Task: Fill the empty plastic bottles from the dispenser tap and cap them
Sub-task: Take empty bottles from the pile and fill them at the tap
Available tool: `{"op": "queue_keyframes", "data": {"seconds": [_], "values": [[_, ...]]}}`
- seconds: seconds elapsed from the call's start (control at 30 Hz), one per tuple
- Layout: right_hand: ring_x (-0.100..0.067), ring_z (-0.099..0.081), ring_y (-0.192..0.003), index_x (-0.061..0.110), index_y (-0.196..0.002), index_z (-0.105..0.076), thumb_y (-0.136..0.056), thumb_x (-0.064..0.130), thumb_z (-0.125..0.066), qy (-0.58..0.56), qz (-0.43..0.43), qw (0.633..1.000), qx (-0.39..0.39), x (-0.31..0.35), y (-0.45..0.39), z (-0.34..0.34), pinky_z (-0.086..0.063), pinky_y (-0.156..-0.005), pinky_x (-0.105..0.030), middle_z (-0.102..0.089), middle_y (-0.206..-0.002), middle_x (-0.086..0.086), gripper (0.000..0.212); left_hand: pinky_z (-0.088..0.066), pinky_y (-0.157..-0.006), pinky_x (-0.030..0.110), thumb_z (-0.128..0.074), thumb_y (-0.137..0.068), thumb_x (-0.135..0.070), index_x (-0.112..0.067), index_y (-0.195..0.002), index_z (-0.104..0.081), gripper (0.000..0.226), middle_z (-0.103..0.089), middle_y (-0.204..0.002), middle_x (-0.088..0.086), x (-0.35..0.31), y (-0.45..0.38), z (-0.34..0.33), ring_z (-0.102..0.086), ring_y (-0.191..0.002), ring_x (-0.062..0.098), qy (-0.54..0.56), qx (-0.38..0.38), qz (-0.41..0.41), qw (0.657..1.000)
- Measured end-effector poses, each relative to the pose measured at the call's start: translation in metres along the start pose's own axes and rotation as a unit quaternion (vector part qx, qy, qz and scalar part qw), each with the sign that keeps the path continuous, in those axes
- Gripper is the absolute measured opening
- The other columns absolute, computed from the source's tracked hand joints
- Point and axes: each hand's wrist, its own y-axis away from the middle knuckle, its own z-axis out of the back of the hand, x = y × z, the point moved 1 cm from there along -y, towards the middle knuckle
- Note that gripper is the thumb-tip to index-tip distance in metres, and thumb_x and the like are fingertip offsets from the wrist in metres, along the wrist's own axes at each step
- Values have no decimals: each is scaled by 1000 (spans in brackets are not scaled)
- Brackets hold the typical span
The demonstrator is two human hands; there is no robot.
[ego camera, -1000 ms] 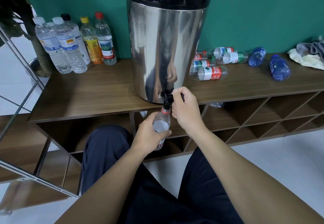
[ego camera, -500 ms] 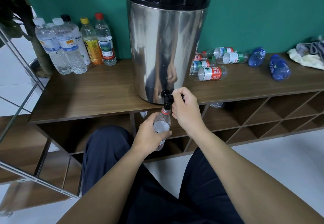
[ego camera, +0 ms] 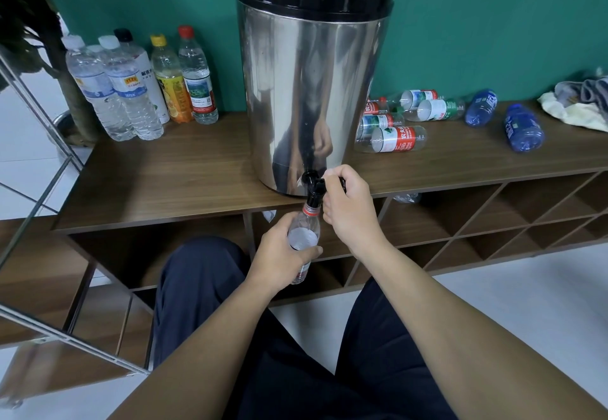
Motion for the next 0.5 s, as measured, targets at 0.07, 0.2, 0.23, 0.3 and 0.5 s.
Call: {"op": "queue_keyframes", "data": {"seconds": [0.07, 0.2, 0.23, 0.3, 0.5], "values": [[-14, -37, -54, 14, -96, -57, -115, 31, -53, -1, -1, 1000, 0, 0, 0, 0, -33, -53, -34, -42, -60, 5, 26, -59, -102, 35, -98, -82, -27, -44, -131, -67, 61, -76, -119, -20, 0, 0, 0, -71, -109, -2, 1, 1, 0, 1000], [-13, -39, -55, 16, -95, -57, -116, 31, -53, 5, 4, 1000, -2, 0, 0, 1, -34, -54, -34, -43, -59, 8, 26, -57, -97, 28, -99, -83, -28, -45, -133, -66, 62, -76, -119, -20, 0, 1, 0, -70, -110, -5, -1, 2, 1, 1000], [-12, -39, -55, 17, -94, -58, -116, 31, -53, 7, 6, 1000, -2, 0, 0, 1, -34, -54, -34, -44, -59, 9, 26, -56, -95, 27, -99, -83, -29, -45, -133, -65, 62, -75, -120, -21, 0, 1, 0, -69, -109, -6, -4, 2, 0, 1000], [-12, -40, -55, 17, -95, -58, -116, 32, -53, 11, 7, 1000, -3, -1, 0, 1, -35, -55, -33, -44, -59, 9, 26, -57, -97, 29, -98, -83, -30, -45, -133, -65, 62, -75, -119, -21, 0, 1, 0, -69, -110, -5, -4, 2, 2, 1000], [-12, -40, -54, 17, -95, -58, -116, 32, -52, 9, 10, 1000, -1, 0, 0, 1, -34, -54, -35, -44, -58, 8, 27, -61, -106, 44, -99, -81, -30, -45, -132, -66, 62, -77, -119, -17, 2, -1, 0, -73, -112, 4, 4, 2, -4, 1000]]}}
